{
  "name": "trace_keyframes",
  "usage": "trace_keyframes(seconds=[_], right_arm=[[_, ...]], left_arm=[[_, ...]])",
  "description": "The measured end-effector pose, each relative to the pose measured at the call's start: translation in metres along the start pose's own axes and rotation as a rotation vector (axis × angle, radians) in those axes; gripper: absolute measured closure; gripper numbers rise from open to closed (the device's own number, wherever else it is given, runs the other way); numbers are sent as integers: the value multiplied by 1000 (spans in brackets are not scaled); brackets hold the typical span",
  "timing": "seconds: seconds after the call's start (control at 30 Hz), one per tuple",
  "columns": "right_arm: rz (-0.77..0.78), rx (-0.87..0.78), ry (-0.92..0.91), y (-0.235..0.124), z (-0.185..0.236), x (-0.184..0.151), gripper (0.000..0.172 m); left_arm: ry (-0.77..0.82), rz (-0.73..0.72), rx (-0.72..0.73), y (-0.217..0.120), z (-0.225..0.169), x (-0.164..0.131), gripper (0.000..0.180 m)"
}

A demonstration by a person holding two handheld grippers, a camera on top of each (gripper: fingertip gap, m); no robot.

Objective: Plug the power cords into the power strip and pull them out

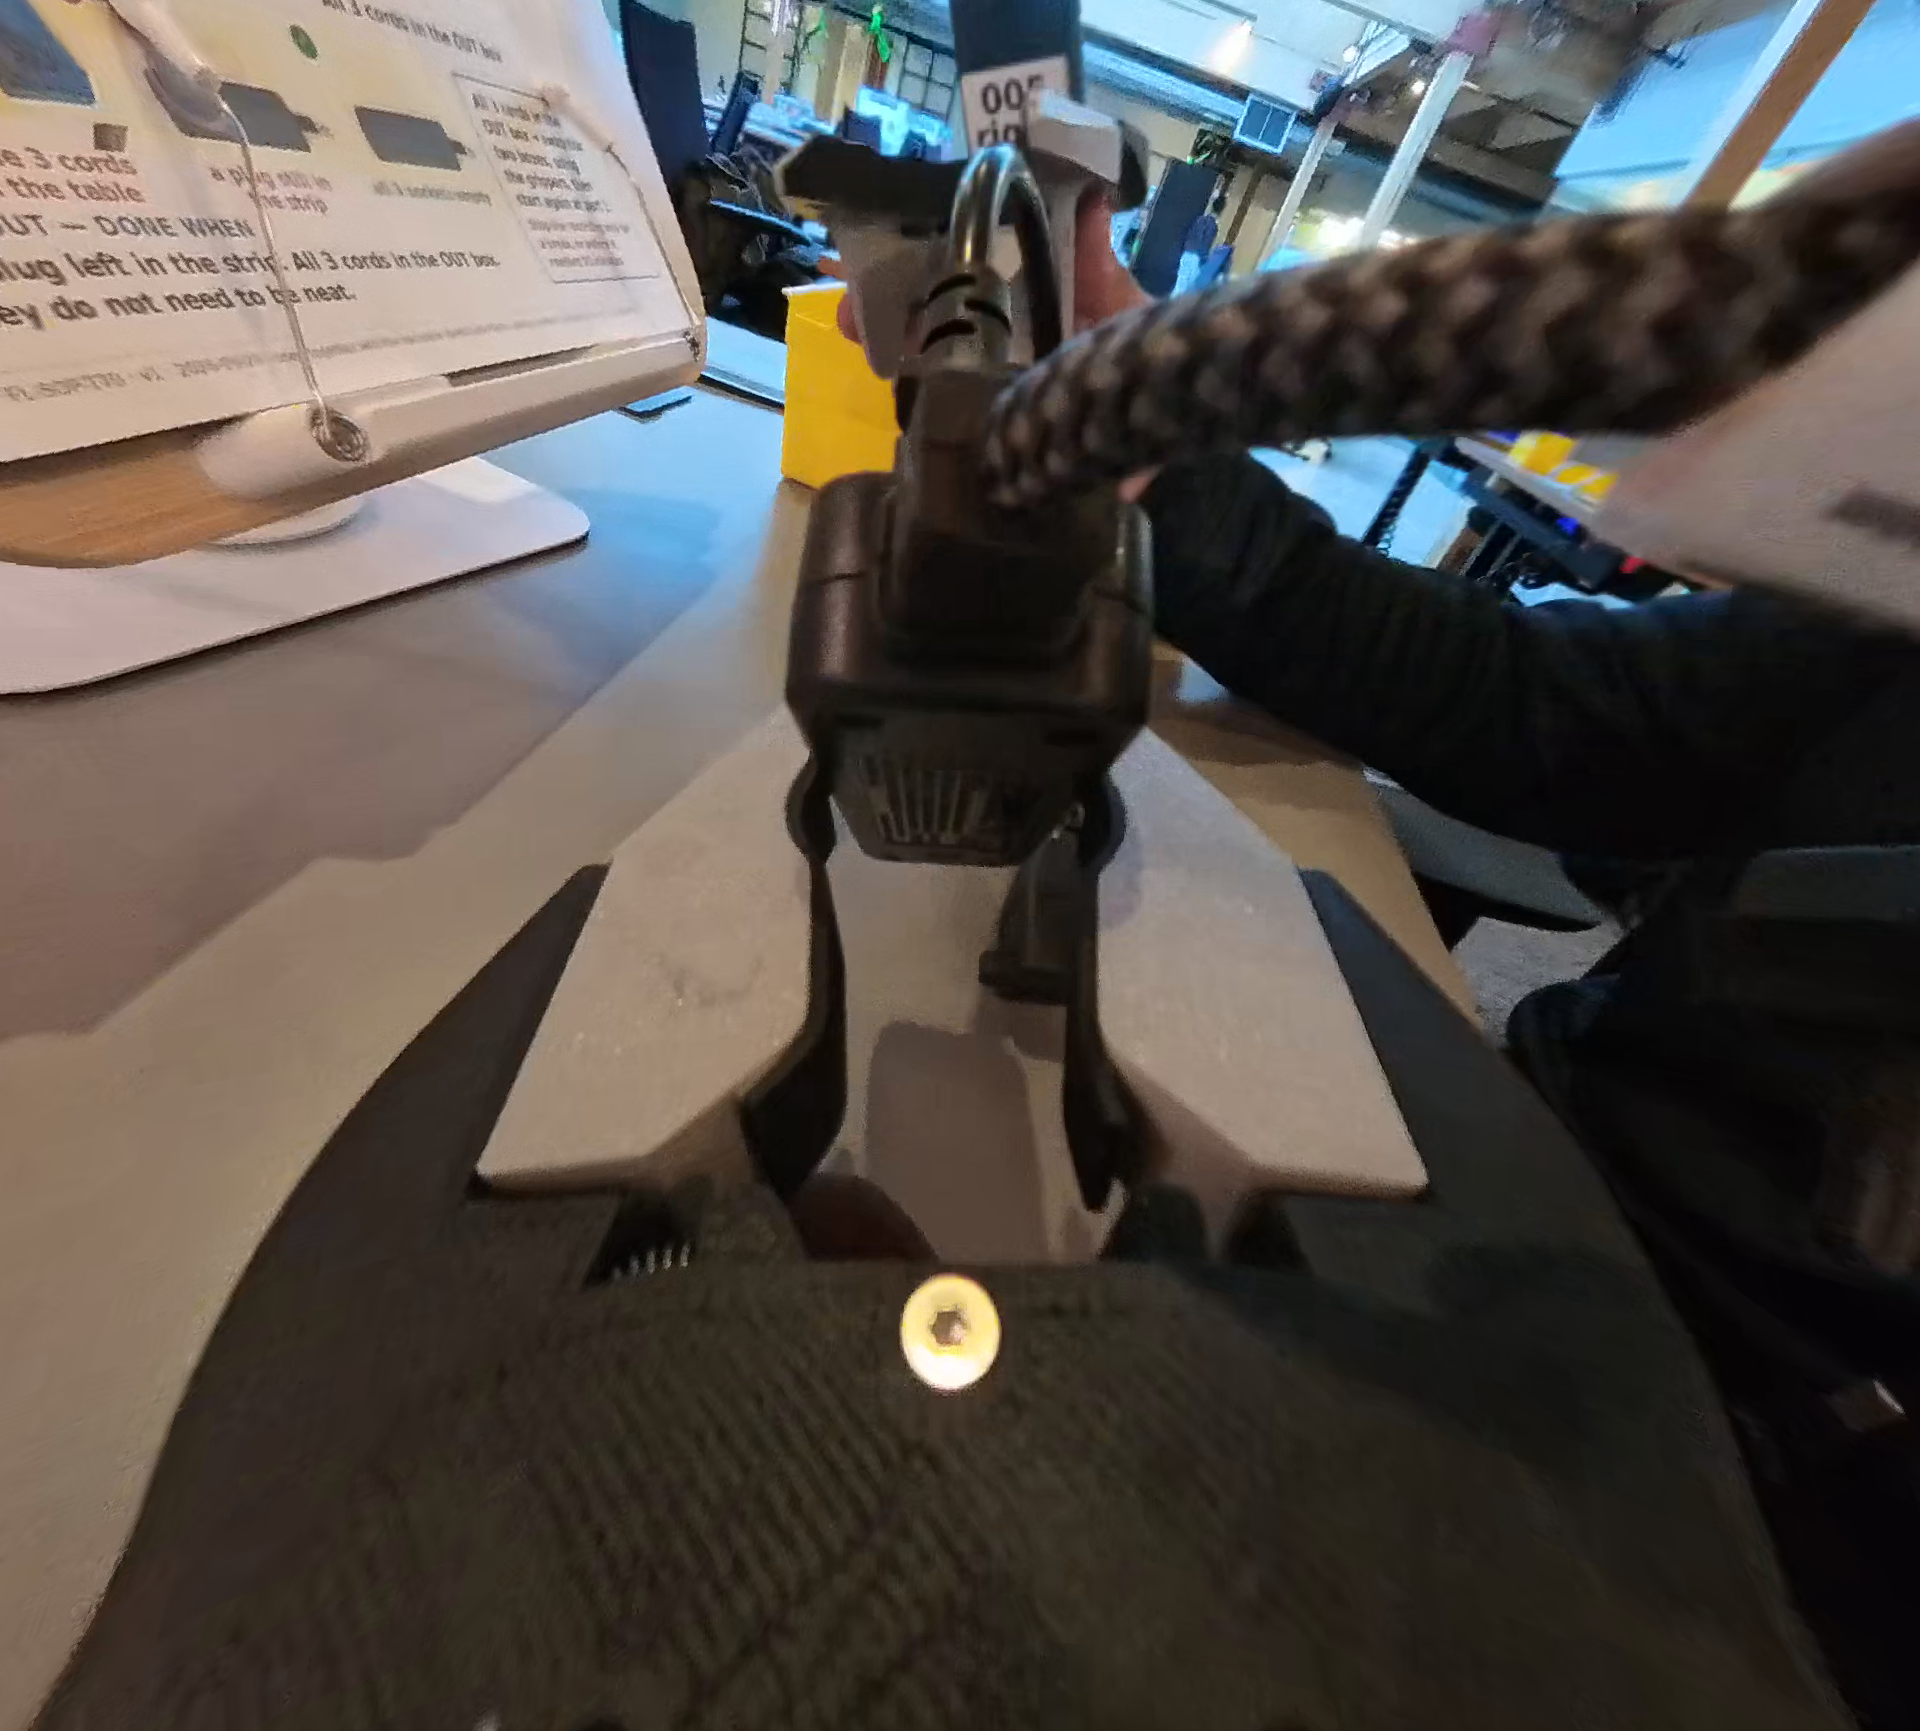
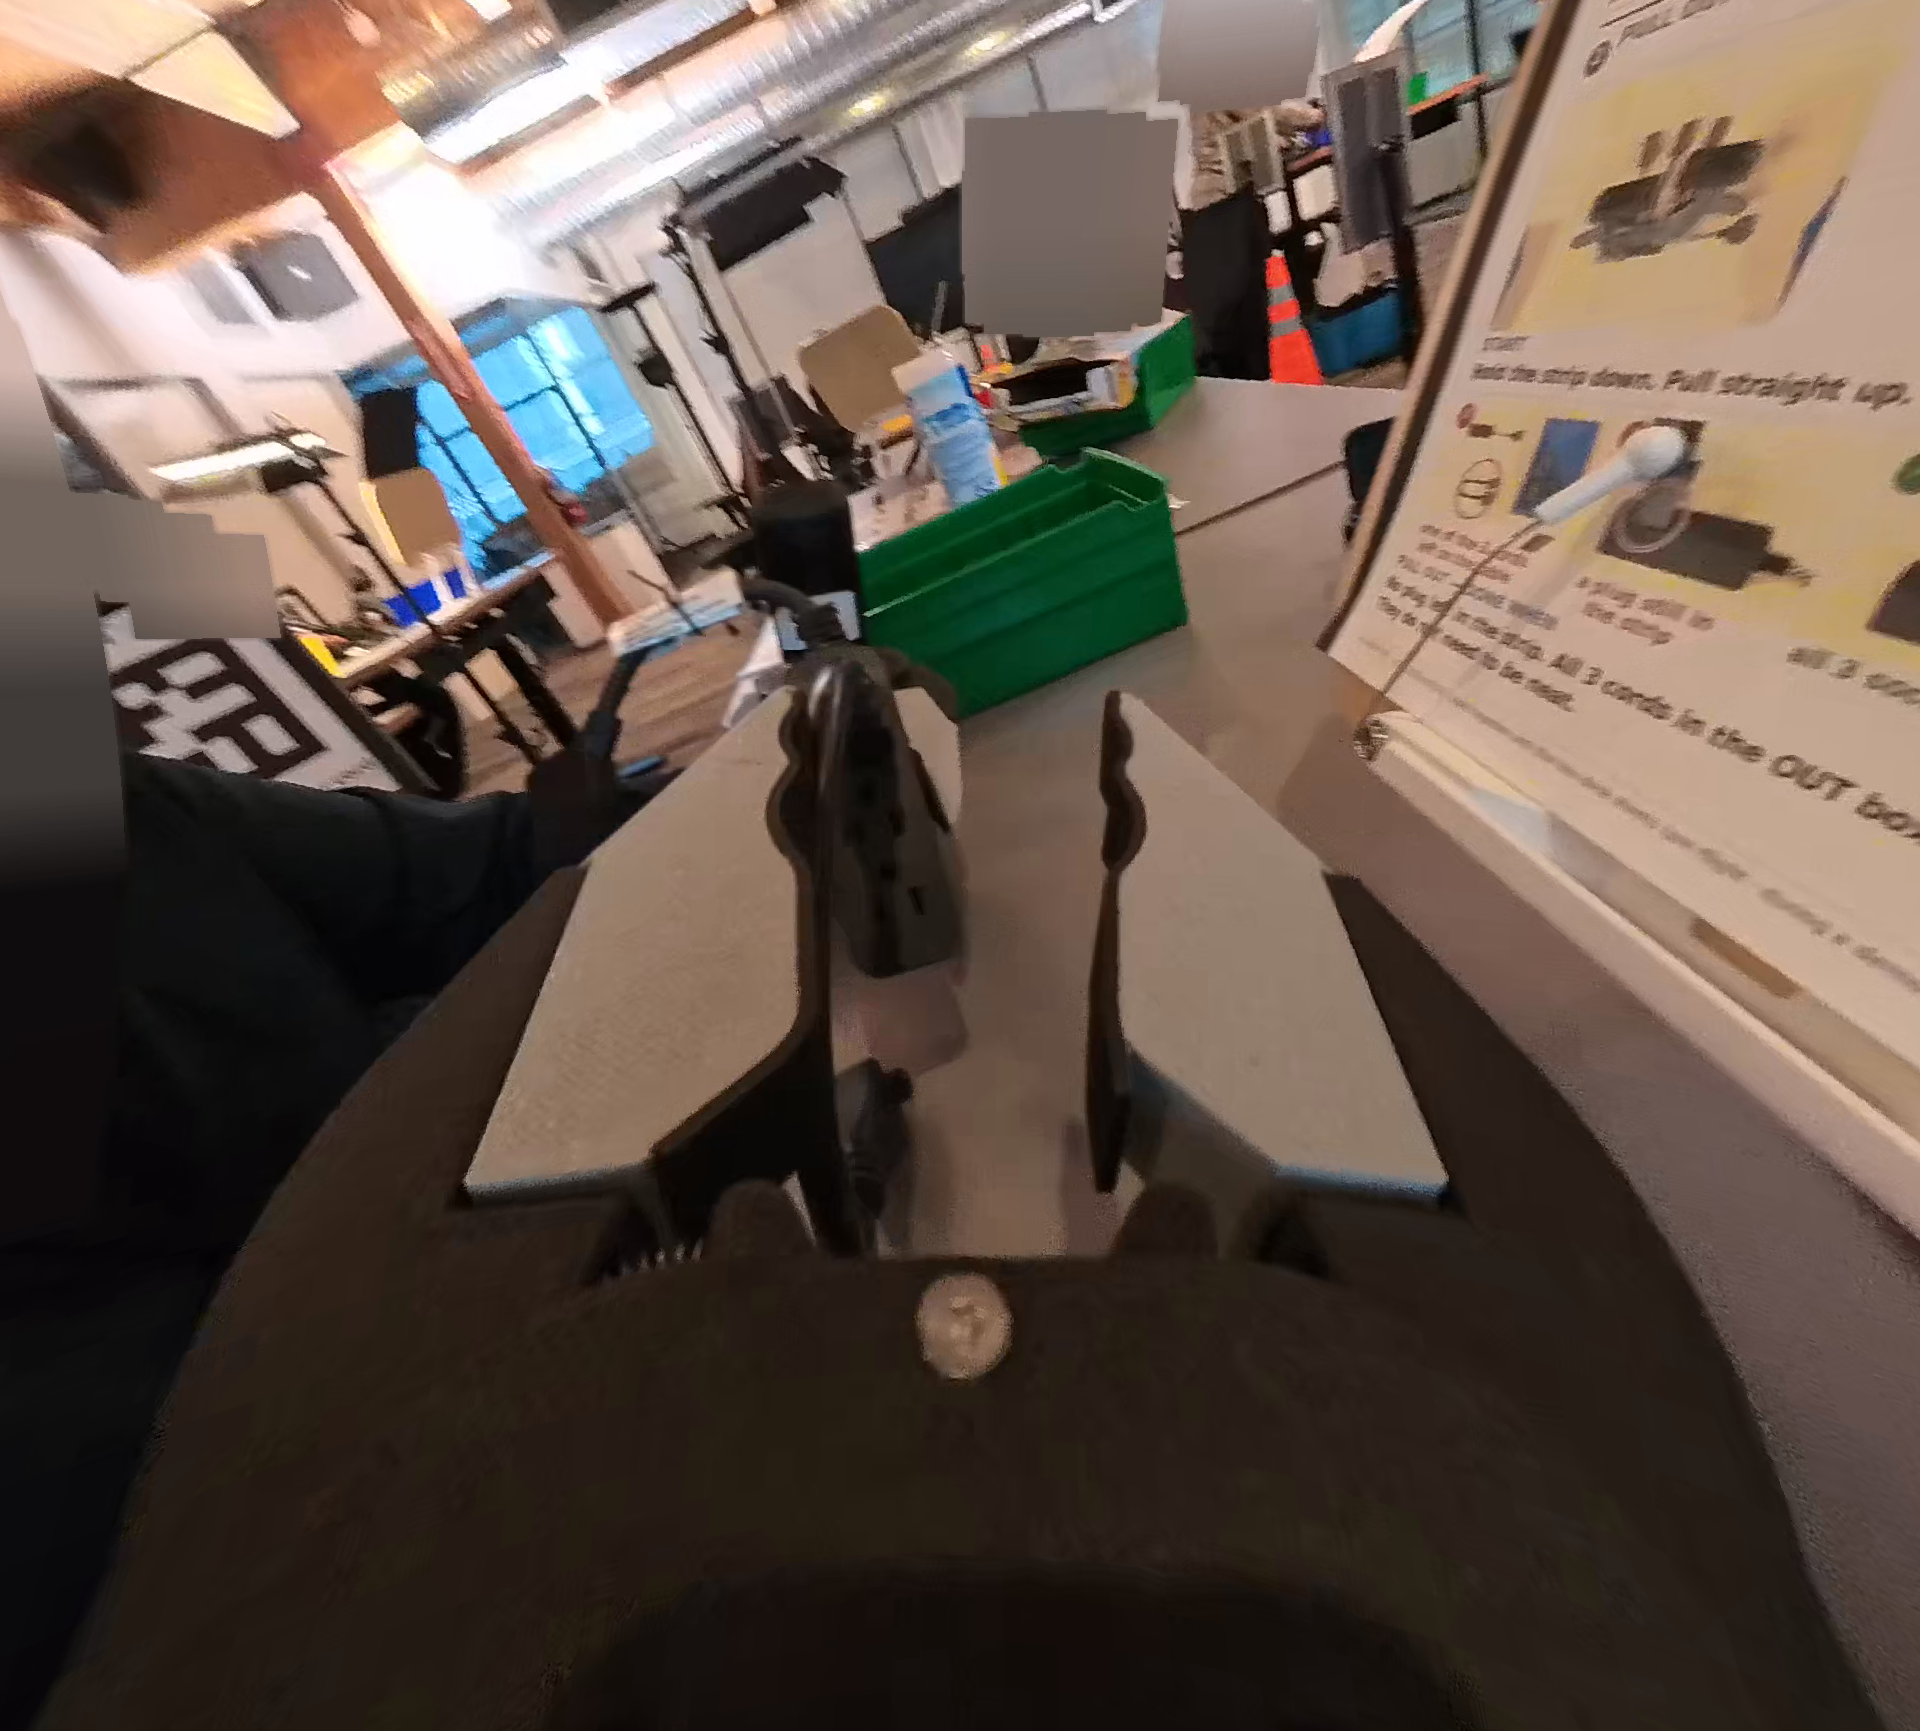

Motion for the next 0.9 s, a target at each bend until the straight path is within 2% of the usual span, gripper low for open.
trace_keyframes(seconds=[0.17,0.27,0.33,0.4,0.5,0.67,0.7,0.8,0.9], right_arm=[[5,84,96,2,-7,-7,120],[39,127,84,1,-6,-10,118],[99,145,13,3,3,-12,115],[213,90,-96,11,13,-19,107],[399,-11,-319,30,32,-35,104],[581,-122,-577,59,45,-64,123],[595,-141,-611,61,45,-66,131],[569,-184,-678,62,45,-65,141],[524,-208,-717,62,49,-59,138]], left_arm=[[22,54,17,2,2,-5,137],[70,118,28,5,0,-10,137],[97,145,28,8,-2,-12,137],[129,169,31,10,-5,-13,137],[182,220,68,15,-7,-16,137],[254,284,104,18,-9,-19,137],[258,291,108,17,-9,-19,136],[270,302,115,18,-8,-20,136],[297,336,114,21,-11,-22,136]])
Point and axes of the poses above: each gripper's, where its closed fingertips meet, y out along the fingers, x out of its top, z = x × y across the jaws, the point moved 8 cm from there along -y, back along the fingers, and after that the axes turned 5 degrees about y, right-handed, at the moved point
